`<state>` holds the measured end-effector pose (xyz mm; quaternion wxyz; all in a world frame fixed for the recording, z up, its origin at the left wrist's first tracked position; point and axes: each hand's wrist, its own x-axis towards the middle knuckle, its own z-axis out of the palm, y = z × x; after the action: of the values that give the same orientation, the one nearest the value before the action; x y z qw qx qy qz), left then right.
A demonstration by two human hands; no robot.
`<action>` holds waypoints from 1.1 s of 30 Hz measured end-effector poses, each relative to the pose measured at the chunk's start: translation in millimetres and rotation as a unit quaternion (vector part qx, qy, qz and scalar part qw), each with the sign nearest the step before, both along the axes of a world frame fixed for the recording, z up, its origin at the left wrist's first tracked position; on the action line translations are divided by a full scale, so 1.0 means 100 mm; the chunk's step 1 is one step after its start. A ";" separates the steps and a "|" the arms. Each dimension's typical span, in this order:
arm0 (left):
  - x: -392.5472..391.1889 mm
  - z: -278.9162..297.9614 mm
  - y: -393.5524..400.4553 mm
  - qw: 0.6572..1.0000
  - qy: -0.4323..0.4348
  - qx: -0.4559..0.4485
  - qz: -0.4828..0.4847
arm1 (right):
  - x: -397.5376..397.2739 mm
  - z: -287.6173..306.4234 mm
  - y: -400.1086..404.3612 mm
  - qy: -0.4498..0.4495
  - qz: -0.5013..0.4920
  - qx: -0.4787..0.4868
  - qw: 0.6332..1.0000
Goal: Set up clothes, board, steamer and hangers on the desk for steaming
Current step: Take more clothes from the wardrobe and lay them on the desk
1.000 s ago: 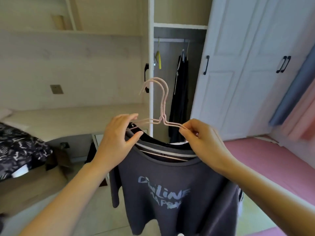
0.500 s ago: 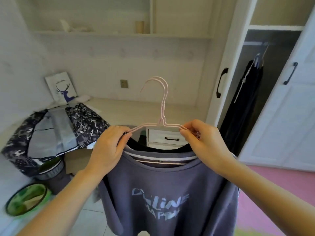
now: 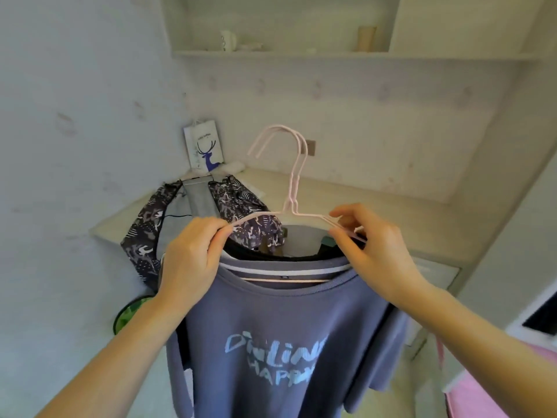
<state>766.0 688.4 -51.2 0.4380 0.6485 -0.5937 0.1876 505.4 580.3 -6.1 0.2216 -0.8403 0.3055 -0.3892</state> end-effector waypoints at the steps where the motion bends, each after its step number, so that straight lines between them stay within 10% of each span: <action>1: 0.12 0.00 0.02 1.000 0.002 0.000 0.006 | 0.12 -0.01 -0.02 0.003 0.005 0.002 1.000; 33: 2.45 0.16 -1.70 0.967 -0.016 0.043 0.249 | 3.07 -0.16 -2.71 0.055 0.082 -0.102 0.990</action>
<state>1011.2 518.1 -34.8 0.3395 0.7911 -0.4279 0.2754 812.9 309.7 -22.3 0.1487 -0.9007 0.2061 -0.3524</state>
